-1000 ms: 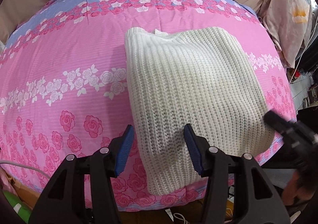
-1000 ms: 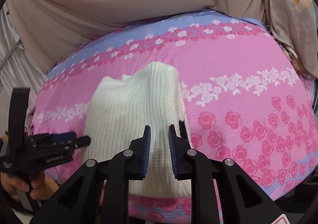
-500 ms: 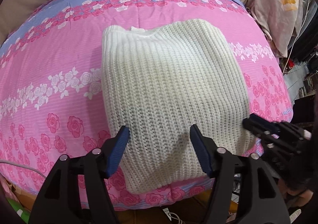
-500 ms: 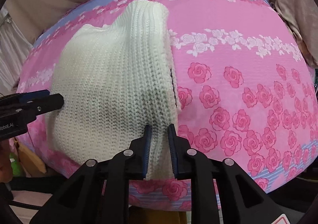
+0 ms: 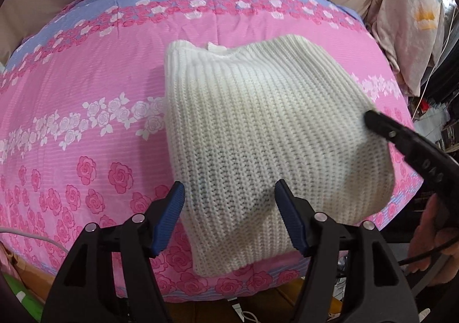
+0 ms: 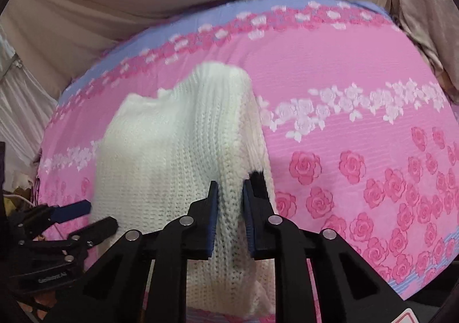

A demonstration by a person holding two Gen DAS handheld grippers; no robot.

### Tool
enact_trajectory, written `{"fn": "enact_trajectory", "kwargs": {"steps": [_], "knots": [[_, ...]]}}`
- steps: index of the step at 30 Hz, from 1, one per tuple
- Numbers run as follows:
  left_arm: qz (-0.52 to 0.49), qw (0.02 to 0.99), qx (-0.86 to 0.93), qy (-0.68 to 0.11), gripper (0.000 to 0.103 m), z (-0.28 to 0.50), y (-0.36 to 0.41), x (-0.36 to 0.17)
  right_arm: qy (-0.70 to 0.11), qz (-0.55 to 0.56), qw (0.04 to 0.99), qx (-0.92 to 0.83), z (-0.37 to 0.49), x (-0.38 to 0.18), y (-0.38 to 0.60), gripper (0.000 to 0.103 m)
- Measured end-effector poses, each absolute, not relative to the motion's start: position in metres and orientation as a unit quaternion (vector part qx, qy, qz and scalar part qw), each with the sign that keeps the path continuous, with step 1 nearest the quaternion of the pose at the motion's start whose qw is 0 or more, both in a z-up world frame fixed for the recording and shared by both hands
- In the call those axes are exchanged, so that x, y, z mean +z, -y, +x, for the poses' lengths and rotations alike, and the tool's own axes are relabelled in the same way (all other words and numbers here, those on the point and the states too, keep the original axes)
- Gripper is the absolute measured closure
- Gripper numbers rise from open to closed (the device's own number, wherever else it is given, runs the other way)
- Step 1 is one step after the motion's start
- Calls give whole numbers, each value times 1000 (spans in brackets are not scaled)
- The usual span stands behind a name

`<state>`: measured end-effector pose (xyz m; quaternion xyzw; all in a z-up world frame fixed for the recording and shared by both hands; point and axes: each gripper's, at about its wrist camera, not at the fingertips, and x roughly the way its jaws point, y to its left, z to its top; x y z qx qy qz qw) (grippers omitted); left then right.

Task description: Fold small clothes

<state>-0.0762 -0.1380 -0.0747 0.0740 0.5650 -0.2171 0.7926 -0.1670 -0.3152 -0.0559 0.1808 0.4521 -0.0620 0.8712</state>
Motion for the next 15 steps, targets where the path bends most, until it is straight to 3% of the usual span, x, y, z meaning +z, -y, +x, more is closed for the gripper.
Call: {"fn": "enact_trajectory", "kwargs": {"steps": [2,6,9,11,13,15], "knots": [[71,790,-213,-571,40,-74,135,-78,-447,168,876,-69,-169,-52,317,94],[61,782,-219,-581,40,-74,134,-79,-504,175,843,-74,-163,-103,330,91],[45,786,-233,-571,27,-74,132,-73,-480,198,852,-70,-176,-73,328,85],[37,783,-232,-576,25,-71,130,-79,-476,196,855,-66,-186,-64,326,59],[37,776,-224,-589,25,-66,129,-88,-490,199,847,-57,-193,-73,323,43],[35,770,-215,-599,24,-60,129,-100,-516,209,829,-54,-193,-90,321,41]]}}
